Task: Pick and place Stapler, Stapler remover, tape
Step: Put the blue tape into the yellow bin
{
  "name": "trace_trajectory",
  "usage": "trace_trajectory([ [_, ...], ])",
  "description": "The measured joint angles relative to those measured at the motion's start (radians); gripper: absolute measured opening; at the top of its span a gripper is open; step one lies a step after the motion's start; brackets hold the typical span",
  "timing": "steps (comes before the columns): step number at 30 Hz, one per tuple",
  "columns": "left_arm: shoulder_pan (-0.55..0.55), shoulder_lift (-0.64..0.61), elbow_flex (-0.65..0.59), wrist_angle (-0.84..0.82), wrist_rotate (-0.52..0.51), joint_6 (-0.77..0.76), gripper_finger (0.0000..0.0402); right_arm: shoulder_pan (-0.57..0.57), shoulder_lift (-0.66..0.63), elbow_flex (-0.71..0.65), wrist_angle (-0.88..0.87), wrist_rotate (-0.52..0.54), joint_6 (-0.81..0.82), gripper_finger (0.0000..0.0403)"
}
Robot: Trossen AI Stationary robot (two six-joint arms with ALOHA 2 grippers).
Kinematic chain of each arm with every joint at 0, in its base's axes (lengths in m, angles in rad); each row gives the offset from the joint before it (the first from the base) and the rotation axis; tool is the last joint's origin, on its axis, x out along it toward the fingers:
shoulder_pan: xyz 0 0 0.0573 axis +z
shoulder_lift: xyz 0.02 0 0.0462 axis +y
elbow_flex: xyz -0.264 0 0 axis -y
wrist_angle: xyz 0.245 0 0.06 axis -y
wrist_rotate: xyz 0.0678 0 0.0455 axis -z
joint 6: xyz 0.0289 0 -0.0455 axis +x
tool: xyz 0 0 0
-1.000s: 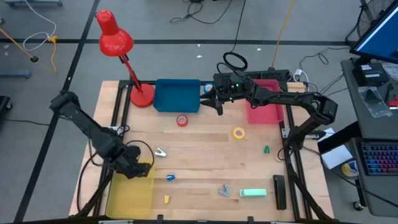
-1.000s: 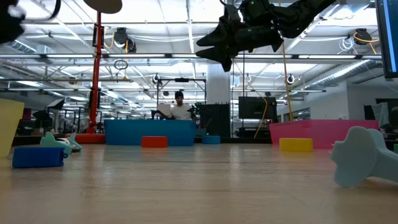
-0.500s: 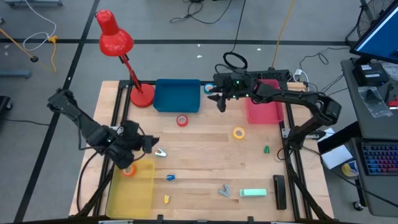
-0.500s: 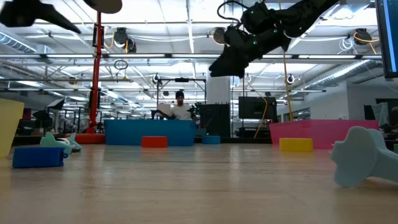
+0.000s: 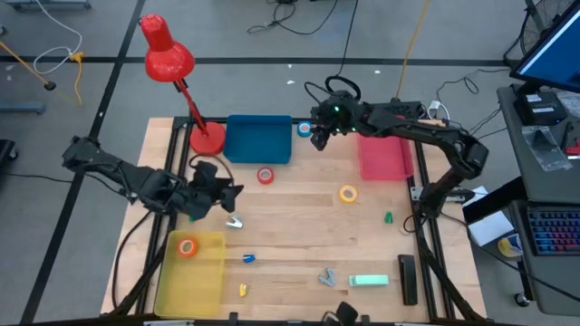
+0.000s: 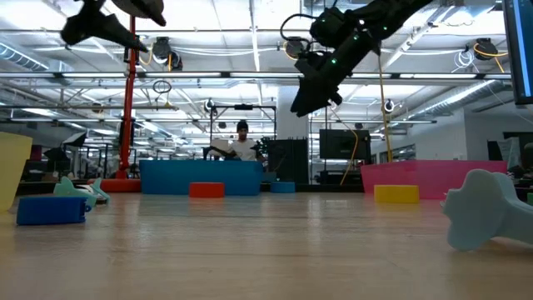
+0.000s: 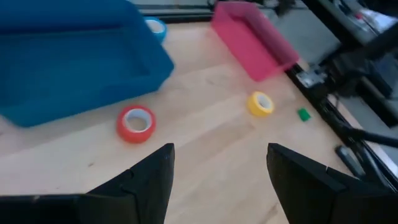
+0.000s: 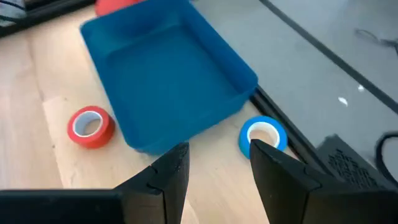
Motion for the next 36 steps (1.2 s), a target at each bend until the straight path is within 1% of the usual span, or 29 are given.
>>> trace_trajectory([
  [3,0.051,0.003,0.0,0.102,0.077,0.141,0.0253,-0.015,0.07,0.077,-0.058,0.004,0.001,0.016],
  [7,0.111,0.003,0.0,0.203,0.148,0.294,0.0253,-0.035,0.183,0.181,-0.11,0.007,0.018,0.016],
  [10,0.151,0.003,0.0,0.218,0.193,0.355,0.0253,-0.056,0.261,0.253,-0.164,0.004,0.05,0.016],
  [15,0.2,0.003,-0.001,0.221,0.233,0.427,0.0253,-0.088,0.374,0.338,-0.22,0.009,0.068,0.016],
  [18,0.228,0.004,-0.008,0.244,0.257,0.472,0.0253,-0.105,0.413,0.361,-0.225,0.007,0.092,0.016],
  [21,0.264,0.003,-0.054,0.334,0.296,0.526,0.0253,-0.126,0.444,0.364,-0.217,0.007,0.124,0.016],
  [25,0.335,0.004,-0.157,0.516,0.419,0.56,0.0253,-0.15,0.472,0.366,-0.204,0.008,0.167,0.016],
  [27,0.372,0.004,-0.215,0.604,0.477,0.561,0.0253,-0.16,0.49,0.365,-0.227,0.005,0.188,0.016],
  [31,0.434,0.005,-0.298,0.732,0.545,0.561,0.0253,-0.166,0.518,0.364,-0.224,0.003,0.232,0.016],
  [36,0.484,0.005,-0.312,0.758,0.625,0.582,0.0253,-0.165,0.538,0.364,-0.186,0.005,0.242,0.016],
])
